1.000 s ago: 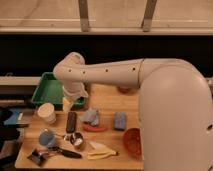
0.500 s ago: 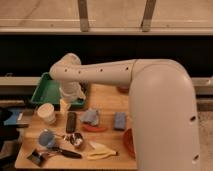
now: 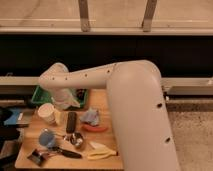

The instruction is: Place eraser in paper cup

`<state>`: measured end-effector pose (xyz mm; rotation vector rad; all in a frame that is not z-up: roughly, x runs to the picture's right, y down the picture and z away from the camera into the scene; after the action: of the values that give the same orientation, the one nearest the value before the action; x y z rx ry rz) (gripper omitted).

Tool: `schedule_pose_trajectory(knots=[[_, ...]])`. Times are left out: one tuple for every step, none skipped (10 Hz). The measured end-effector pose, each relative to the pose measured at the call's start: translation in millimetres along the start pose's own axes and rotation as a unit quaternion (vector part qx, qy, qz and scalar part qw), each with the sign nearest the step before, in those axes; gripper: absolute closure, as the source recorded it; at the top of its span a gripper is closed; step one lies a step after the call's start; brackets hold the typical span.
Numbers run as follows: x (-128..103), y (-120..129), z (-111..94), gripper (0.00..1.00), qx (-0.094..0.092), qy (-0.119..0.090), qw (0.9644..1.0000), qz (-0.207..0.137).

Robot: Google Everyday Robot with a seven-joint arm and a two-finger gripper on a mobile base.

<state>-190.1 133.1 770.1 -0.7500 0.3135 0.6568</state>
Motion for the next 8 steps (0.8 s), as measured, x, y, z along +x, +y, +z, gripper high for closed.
schedule_pose_trajectory(knots=[[-0.4, 3.6, 9.0, 0.2, 0.001, 0.012, 0.9999, 0.001], [-1.4, 5.8, 16.6, 0.2, 0.0, 0.021, 0.9998, 0.003], [-3.0, 6.6, 23.5, 0.2, -0.001, 0.026, 0.9996, 0.007], [-5.9, 5.6, 32.3, 0.2, -0.004, 0.031, 0.9993, 0.018], [-7.8, 3.6, 38.3, 0.2, -0.005, 0.034, 0.9989, 0.033], [-9.5, 1.2, 41.5, 0.2, -0.005, 0.034, 0.9983, 0.047], [-11.1, -3.2, 46.4, 0.2, -0.005, 0.036, 0.9973, 0.063], [-12.6, -6.5, 50.4, 0.2, -0.005, 0.039, 0.9964, 0.075]])
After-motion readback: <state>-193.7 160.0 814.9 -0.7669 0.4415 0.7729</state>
